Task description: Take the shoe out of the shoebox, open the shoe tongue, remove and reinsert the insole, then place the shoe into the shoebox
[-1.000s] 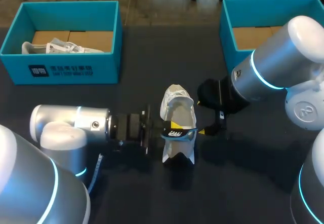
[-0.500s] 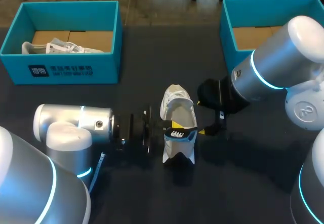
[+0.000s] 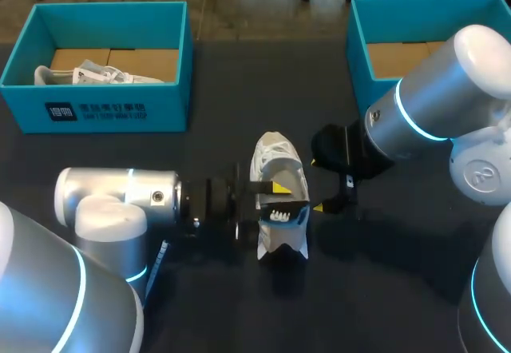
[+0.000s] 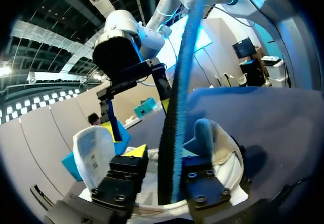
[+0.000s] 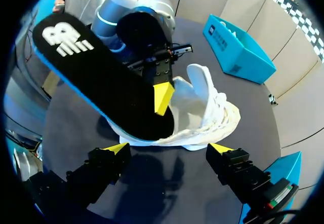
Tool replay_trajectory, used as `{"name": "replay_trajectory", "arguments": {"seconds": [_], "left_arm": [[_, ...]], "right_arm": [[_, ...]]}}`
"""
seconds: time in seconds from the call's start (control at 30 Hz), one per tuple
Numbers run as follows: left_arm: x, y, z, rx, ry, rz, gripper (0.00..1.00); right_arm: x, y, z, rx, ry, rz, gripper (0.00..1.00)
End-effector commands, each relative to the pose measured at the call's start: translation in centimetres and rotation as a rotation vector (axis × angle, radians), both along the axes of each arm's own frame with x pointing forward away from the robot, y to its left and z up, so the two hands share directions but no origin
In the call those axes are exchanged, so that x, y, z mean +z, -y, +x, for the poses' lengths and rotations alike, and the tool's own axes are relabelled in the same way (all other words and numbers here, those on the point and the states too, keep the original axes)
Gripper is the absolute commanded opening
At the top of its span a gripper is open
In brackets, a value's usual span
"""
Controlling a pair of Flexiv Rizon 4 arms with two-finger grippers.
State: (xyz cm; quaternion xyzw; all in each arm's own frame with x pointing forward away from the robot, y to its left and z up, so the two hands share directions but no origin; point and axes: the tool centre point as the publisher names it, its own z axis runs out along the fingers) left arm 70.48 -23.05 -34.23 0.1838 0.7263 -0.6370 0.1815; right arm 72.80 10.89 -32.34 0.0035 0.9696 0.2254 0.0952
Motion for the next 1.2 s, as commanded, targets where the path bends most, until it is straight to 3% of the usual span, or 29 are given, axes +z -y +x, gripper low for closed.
{"name": "replay_trajectory", "arguments": {"seconds": [0.03, 0.13, 0.33, 0.83, 1.07, 1.2], "left_arm": [[0.5, -0.7, -0.5, 0.005, 0.006, -0.008, 0.42], [1.7, -1.2, -0.9, 0.007, 0.013, -0.041, 0.45], [2.0, -1.3, -0.8, 0.004, 0.014, -0.048, 0.39], [4.7, -1.3, -2.2, -0.027, 0.058, -0.060, 0.42], [4.7, -1.8, -3.0, -0.032, 0.052, -0.036, 0.41], [3.9, -2.1, -3.3, -0.028, 0.038, -0.002, 0.29]], "right_arm": [[-0.1, -0.1, -0.1, -0.003, 0.003, -0.002, 1.00], [-0.1, -0.1, -0.1, -0.003, 0.003, -0.002, 1.00], [-0.1, -0.1, -0.1, -0.003, 0.003, -0.002, 1.00], [-0.1, -0.1, -0.1, -0.003, 0.003, -0.002, 1.00], [-0.1, -0.1, -0.1, -0.003, 0.003, -0.002, 1.00], [-0.1, -0.1, -0.1, -0.003, 0.003, -0.002, 1.00]]}}
